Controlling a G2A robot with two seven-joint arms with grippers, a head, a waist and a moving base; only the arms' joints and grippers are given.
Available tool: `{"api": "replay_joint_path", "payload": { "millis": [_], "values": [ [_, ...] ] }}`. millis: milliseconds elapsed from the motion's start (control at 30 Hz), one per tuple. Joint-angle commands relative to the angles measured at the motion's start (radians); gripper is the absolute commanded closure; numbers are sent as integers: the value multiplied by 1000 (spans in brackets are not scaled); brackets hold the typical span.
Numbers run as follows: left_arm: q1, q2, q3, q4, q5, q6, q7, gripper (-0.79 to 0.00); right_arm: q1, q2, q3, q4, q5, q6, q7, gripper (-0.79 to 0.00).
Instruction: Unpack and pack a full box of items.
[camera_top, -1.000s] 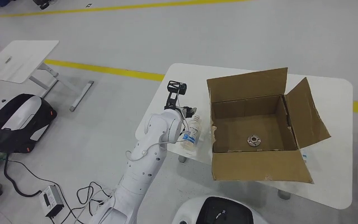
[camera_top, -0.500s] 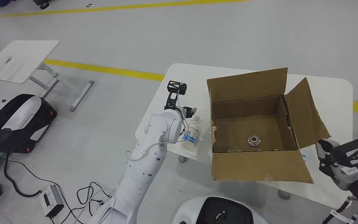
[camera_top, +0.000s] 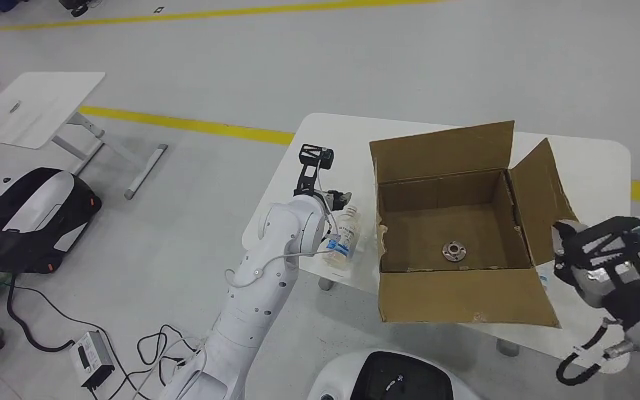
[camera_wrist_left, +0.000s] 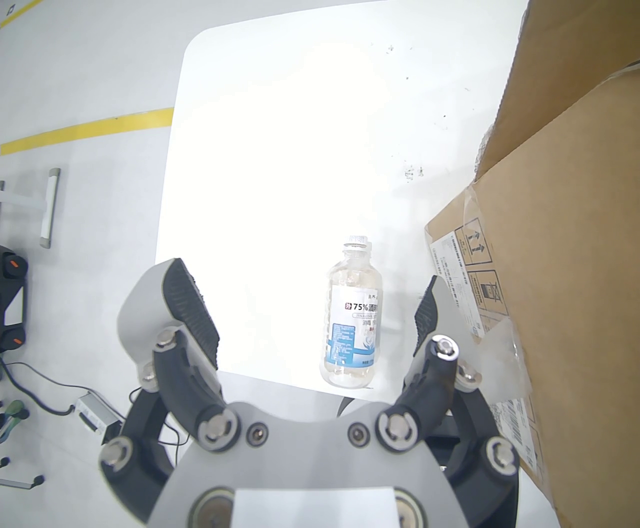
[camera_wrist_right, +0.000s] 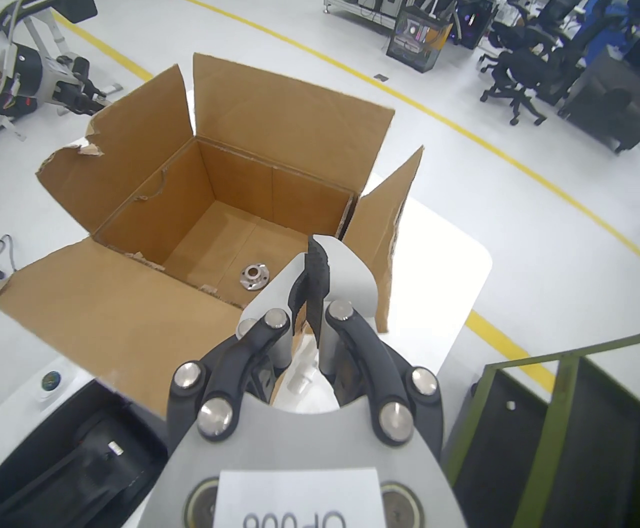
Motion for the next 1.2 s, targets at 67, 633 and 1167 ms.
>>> {"api": "replay_joint_path", "payload": {
  "millis": [67, 633, 1167],
  "values": [
    [0, 0, 0, 0, 0, 0, 0, -785, 242, -10, -190, 179, -74, -5, 89, 0],
    [0, 0, 0, 0, 0, 0, 0, -785, 656, -104, -629, 803, 93, 19, 381, 0],
    [0, 0, 0, 0, 0, 0, 0, -785, 676, -133, -761, 858, 11, 12, 413, 0]
  ]
}}
